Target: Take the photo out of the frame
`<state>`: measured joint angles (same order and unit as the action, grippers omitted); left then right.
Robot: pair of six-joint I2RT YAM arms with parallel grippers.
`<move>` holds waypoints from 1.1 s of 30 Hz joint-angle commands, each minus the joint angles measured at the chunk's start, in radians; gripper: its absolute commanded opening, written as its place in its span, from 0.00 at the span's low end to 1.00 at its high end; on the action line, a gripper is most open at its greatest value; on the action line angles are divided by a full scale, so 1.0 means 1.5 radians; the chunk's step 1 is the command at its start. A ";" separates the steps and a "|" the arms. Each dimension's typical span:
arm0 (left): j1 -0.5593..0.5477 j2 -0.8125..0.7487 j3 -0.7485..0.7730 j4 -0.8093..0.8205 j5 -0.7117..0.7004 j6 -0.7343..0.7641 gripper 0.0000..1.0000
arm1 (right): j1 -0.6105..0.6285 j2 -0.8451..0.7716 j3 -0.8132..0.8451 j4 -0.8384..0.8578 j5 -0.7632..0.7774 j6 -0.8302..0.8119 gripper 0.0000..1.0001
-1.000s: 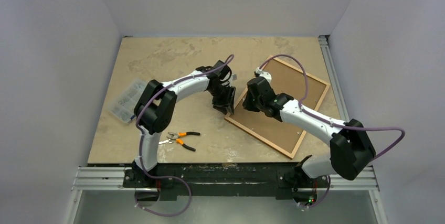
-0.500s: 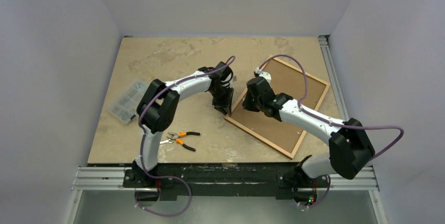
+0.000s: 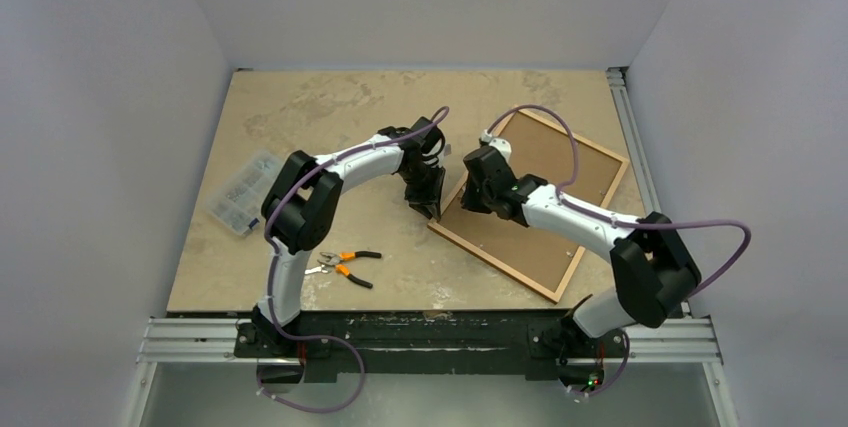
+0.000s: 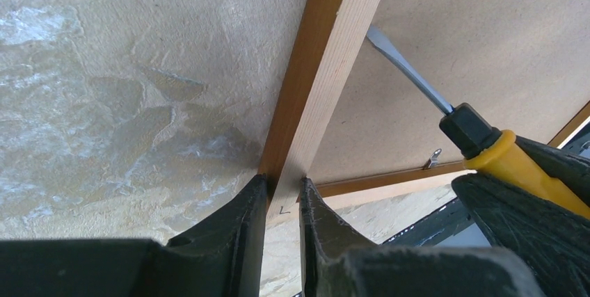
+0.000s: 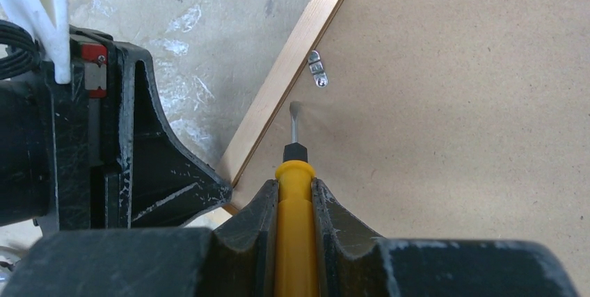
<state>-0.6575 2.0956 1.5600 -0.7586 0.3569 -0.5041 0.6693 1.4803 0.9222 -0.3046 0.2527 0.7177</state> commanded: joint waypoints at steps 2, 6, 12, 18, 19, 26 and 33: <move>-0.004 0.008 0.016 -0.009 -0.021 0.003 0.18 | -0.003 0.012 0.035 0.029 0.021 -0.012 0.00; -0.003 0.007 0.017 -0.010 -0.021 0.003 0.17 | -0.004 0.024 0.049 0.021 0.043 -0.013 0.00; -0.003 0.006 0.017 -0.012 -0.020 0.002 0.16 | -0.003 0.048 0.070 0.009 0.054 -0.012 0.00; -0.003 0.005 0.017 -0.012 -0.025 0.000 0.16 | -0.004 0.063 0.089 -0.031 0.078 0.005 0.00; -0.003 0.004 0.017 -0.012 -0.026 -0.002 0.16 | -0.004 0.063 0.091 -0.034 0.080 0.005 0.00; -0.003 0.008 0.018 -0.017 -0.030 -0.006 0.12 | -0.005 0.050 0.081 -0.012 0.080 0.003 0.00; -0.002 0.009 0.020 -0.020 -0.035 -0.005 0.11 | -0.004 0.007 0.055 0.030 0.045 -0.005 0.00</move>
<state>-0.6579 2.0960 1.5669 -0.7677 0.3431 -0.5045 0.6678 1.5581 1.0199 -0.3557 0.3016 0.7162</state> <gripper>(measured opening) 0.188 0.158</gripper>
